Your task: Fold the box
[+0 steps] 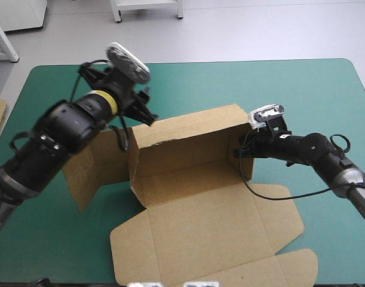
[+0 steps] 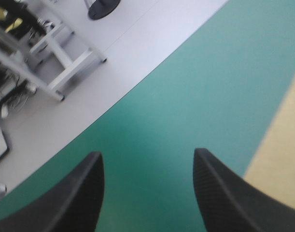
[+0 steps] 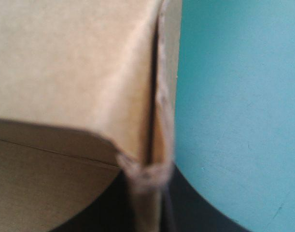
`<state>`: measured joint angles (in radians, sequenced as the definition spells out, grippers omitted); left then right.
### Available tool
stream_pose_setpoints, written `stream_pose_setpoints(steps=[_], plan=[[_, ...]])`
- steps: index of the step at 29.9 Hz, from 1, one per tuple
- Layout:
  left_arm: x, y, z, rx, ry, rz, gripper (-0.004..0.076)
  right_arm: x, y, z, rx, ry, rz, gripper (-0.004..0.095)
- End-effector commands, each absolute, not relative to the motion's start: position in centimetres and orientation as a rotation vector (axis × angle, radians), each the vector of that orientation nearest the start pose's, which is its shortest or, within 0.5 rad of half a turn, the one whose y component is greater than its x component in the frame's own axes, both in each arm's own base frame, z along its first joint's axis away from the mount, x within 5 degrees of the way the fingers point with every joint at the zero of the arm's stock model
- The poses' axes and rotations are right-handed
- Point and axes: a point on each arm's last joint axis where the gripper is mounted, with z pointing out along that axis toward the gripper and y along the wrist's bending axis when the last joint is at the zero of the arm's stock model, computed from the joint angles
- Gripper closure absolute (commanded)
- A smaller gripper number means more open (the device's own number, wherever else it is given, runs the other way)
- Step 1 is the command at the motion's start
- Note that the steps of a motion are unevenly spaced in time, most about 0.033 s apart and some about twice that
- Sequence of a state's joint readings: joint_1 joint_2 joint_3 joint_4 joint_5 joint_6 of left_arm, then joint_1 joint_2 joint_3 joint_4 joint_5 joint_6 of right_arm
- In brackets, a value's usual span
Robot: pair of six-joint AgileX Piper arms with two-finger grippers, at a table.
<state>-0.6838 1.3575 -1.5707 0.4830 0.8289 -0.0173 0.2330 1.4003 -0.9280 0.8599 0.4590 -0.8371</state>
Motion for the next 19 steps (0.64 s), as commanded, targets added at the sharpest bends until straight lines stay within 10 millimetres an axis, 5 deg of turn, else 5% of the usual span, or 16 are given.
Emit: stream_pose_setpoints(steps=[1,10,14,19], plan=[[25.5,-9.9,48.8,0.517,1.857,0.122,0.0321,27.6,10.4,29.1,-0.475,2.206,0.582,0.0925],[27.1,4.0,47.9,-0.017,2.009,0.284,0.0321,27.6,10.4,29.1,-0.473,2.209,0.585,0.0925],[26.6,8.4,45.6,-0.192,2.082,0.329,0.0321,27.6,10.4,29.1,-0.473,2.209,0.585,0.0925],[26.2,10.8,41.6,-0.341,2.183,0.280,0.0321,27.6,10.4,29.1,-0.466,2.208,0.580,0.0925]])
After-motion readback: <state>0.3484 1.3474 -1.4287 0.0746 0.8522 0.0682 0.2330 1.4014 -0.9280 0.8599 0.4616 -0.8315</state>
